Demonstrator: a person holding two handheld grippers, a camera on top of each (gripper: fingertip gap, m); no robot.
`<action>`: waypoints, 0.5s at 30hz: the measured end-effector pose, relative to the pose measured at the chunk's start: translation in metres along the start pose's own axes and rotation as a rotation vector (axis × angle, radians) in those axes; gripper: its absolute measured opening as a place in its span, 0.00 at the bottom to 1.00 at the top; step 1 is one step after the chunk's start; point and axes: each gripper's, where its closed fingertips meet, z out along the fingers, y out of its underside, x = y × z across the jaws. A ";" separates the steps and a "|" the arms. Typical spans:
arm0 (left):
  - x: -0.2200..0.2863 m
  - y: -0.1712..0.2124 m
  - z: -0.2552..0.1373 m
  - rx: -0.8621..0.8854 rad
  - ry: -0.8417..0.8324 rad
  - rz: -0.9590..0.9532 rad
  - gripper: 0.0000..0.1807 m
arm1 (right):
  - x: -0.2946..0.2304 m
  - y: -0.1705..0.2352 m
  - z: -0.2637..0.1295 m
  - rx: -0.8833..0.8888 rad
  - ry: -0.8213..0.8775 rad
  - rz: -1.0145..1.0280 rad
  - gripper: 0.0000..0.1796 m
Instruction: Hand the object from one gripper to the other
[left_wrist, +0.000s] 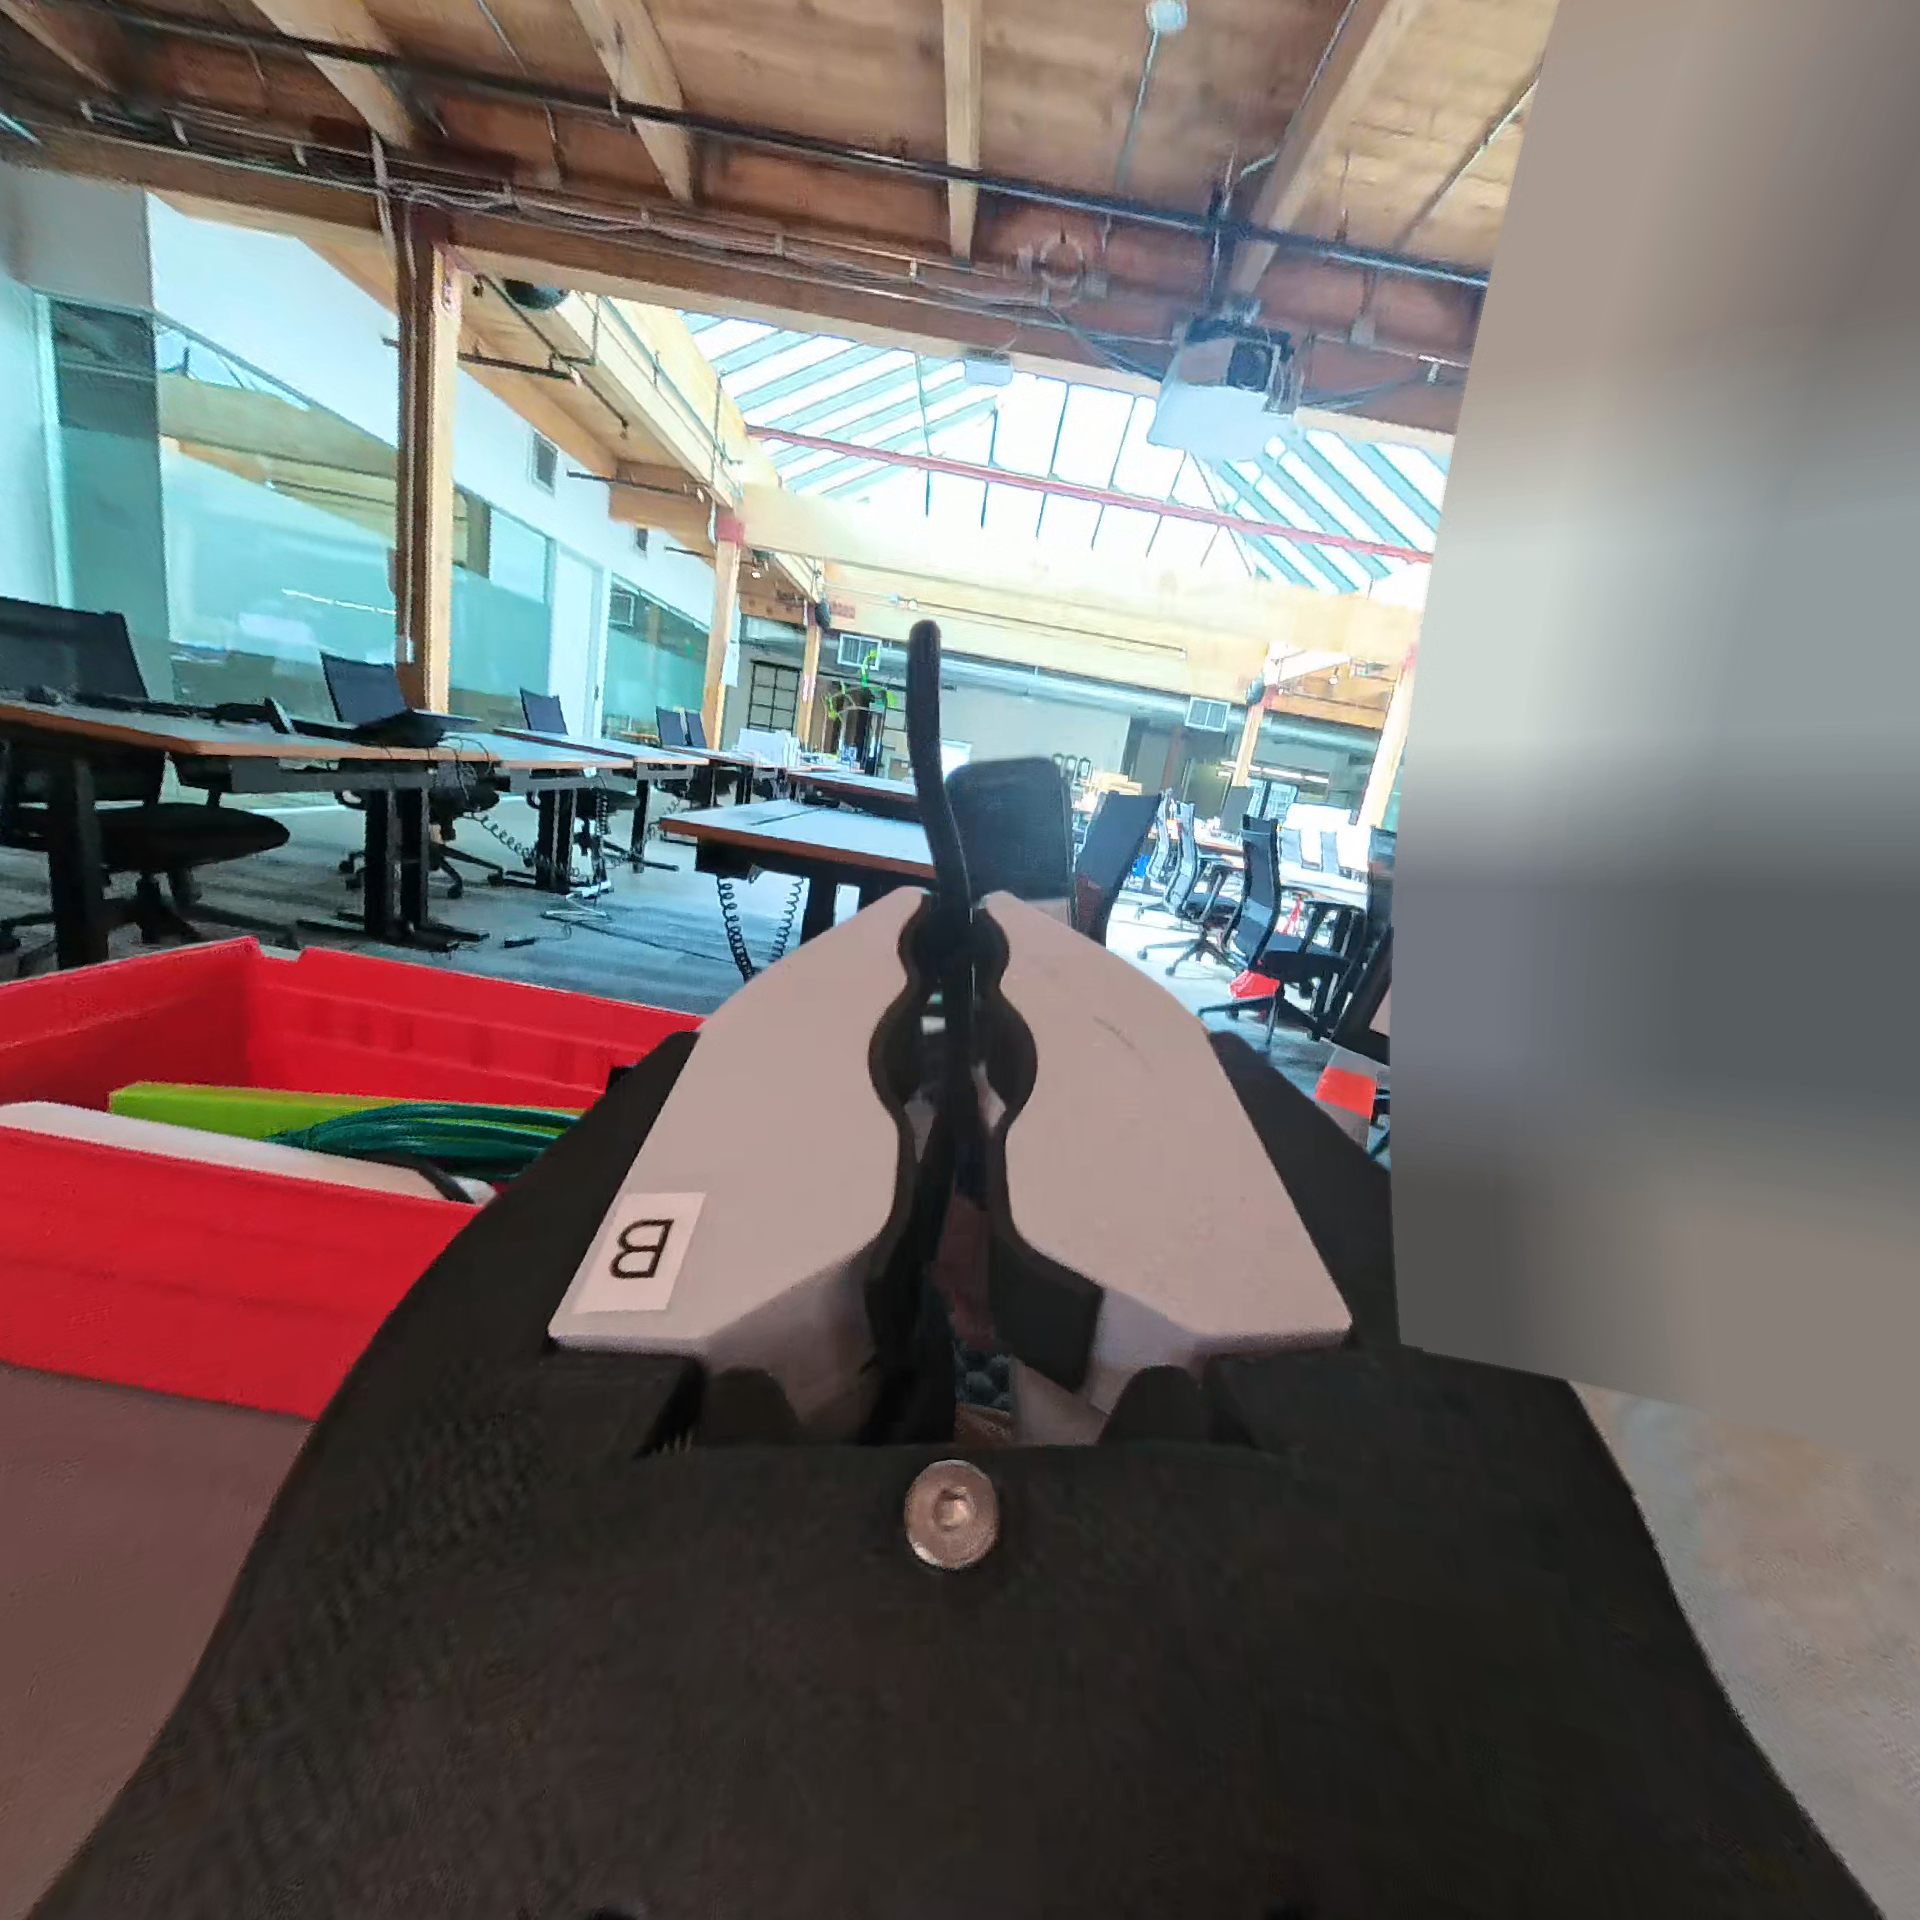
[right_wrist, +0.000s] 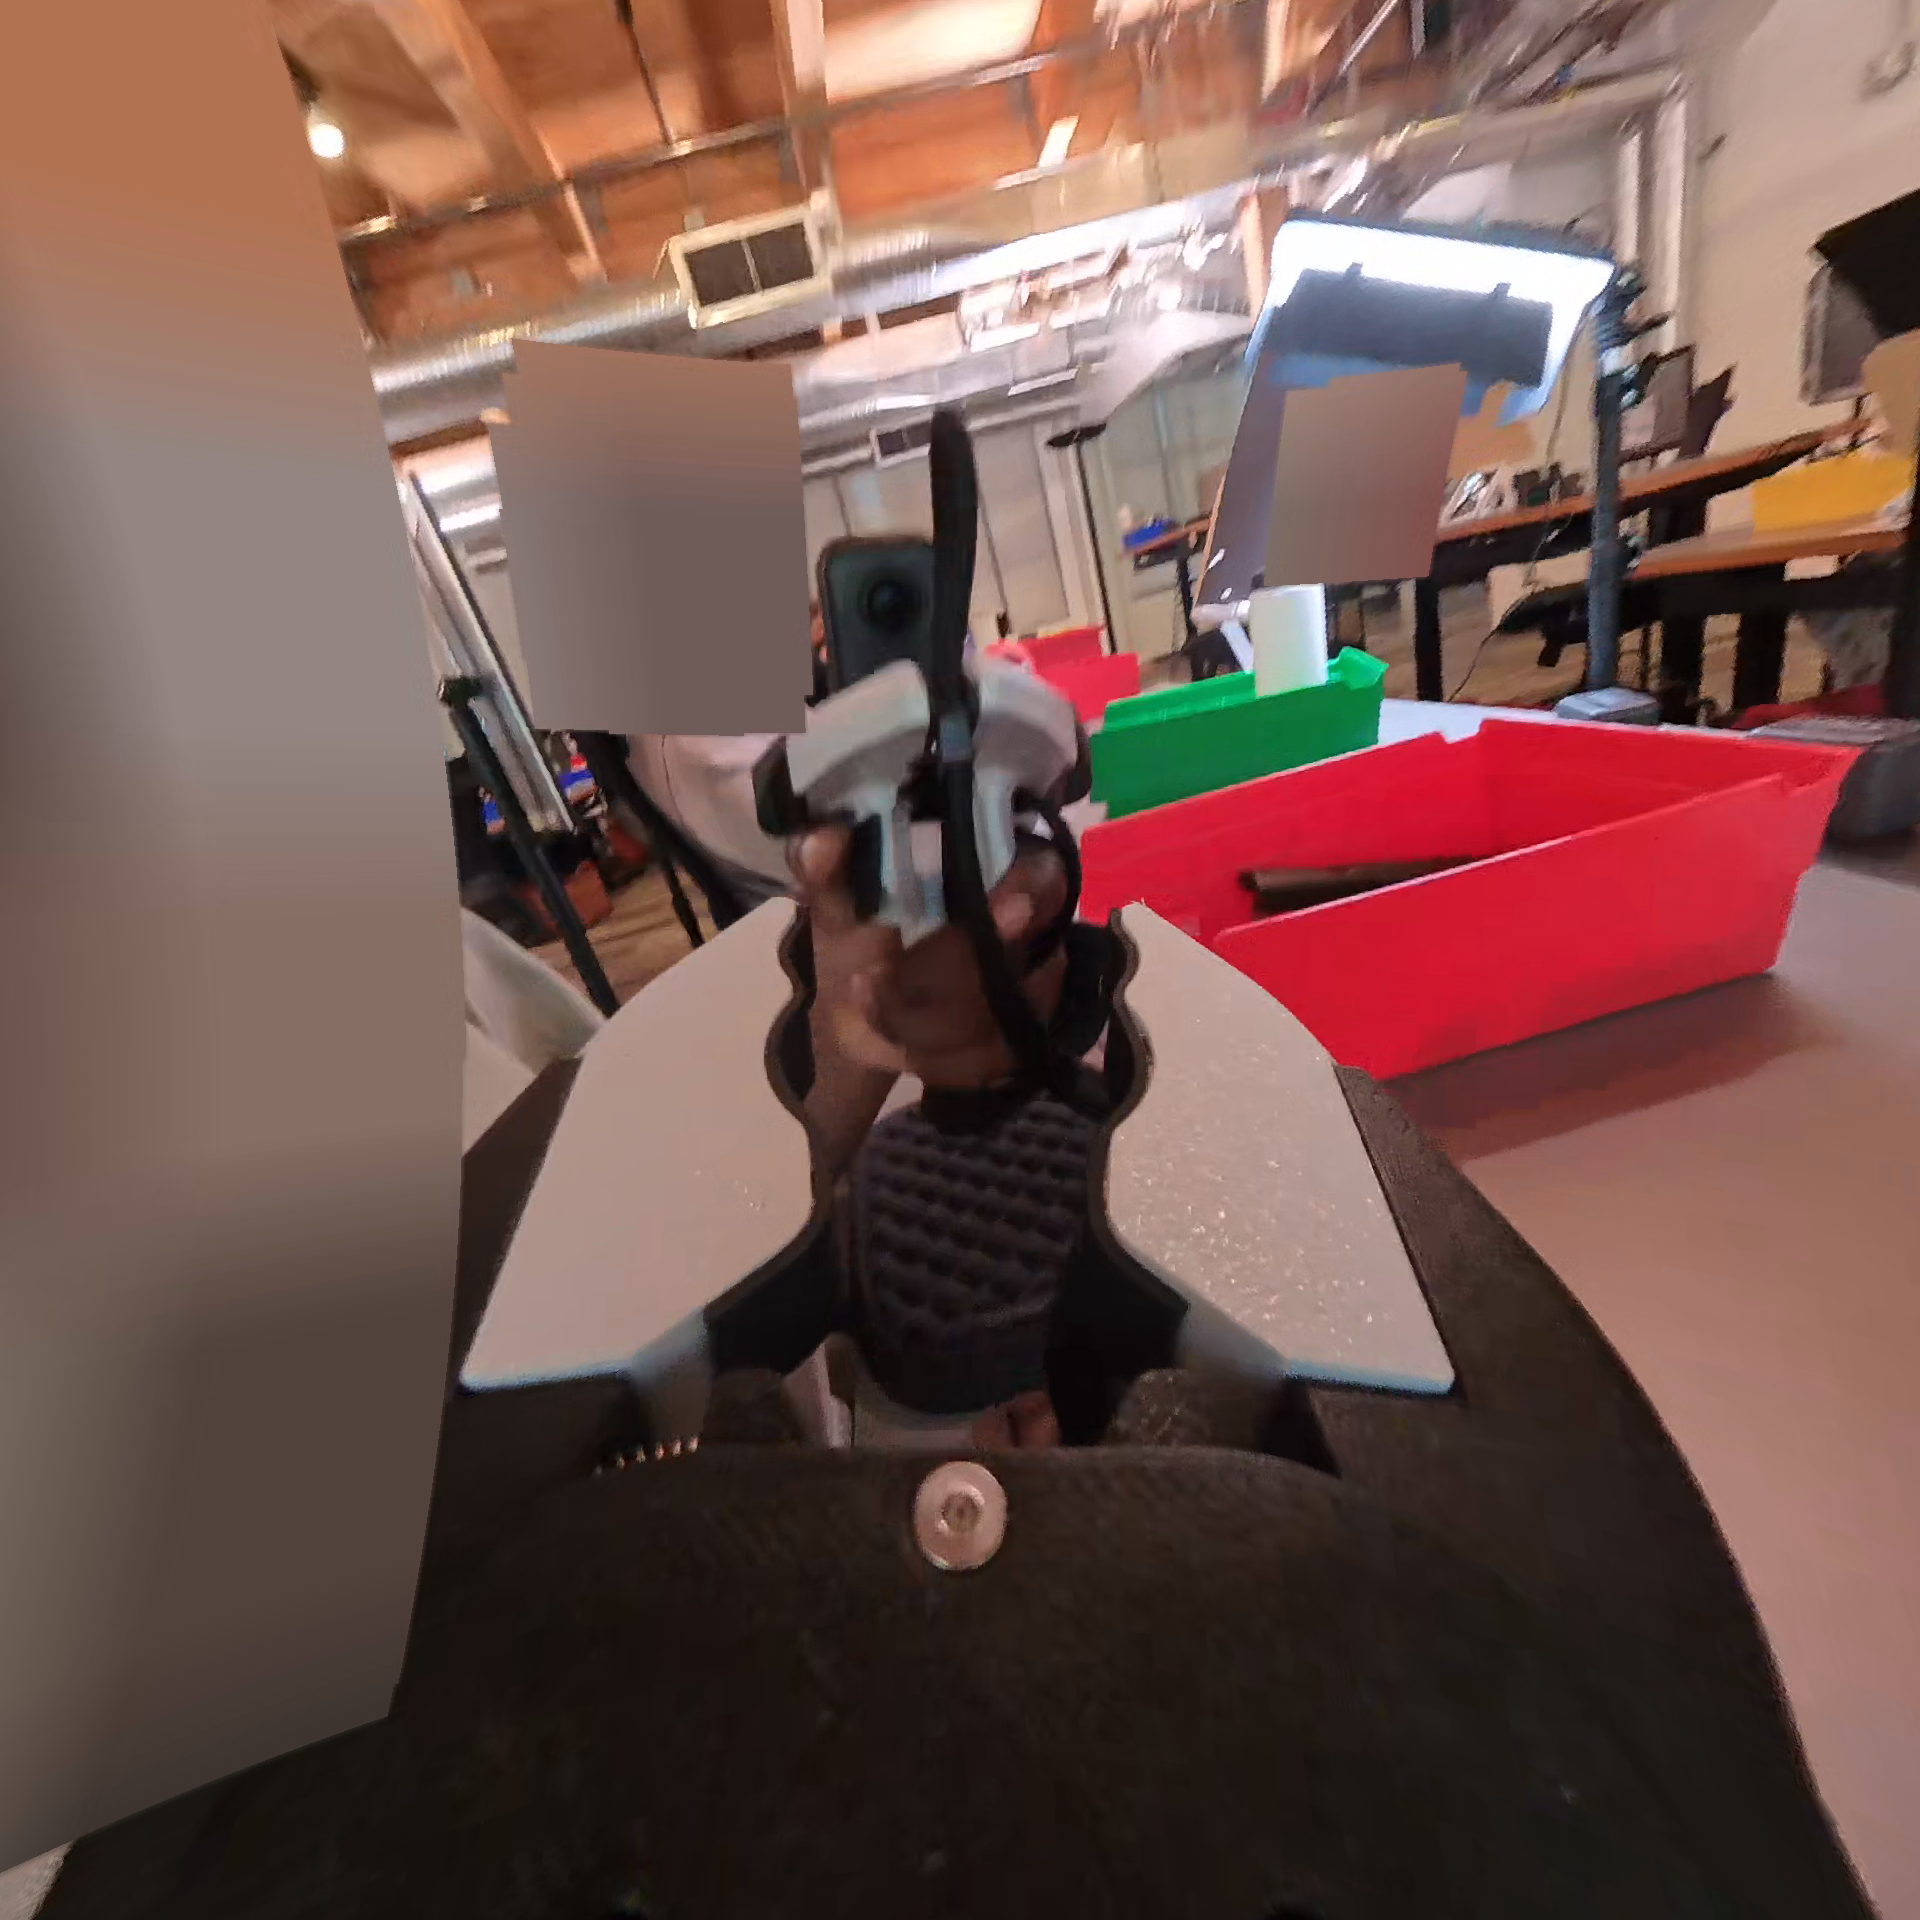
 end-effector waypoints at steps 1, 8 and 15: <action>0.000 -0.002 0.000 0.003 0.004 0.000 0.04 | -0.001 0.005 0.004 -0.012 -0.011 -0.009 0.30; -0.004 -0.006 -0.005 0.040 -0.029 -0.006 0.03 | 0.008 0.010 0.009 -0.001 0.040 -0.082 0.02; -0.054 -0.003 -0.057 -0.084 -0.395 0.326 0.33 | 0.038 0.017 -0.016 -0.182 0.266 -0.094 0.02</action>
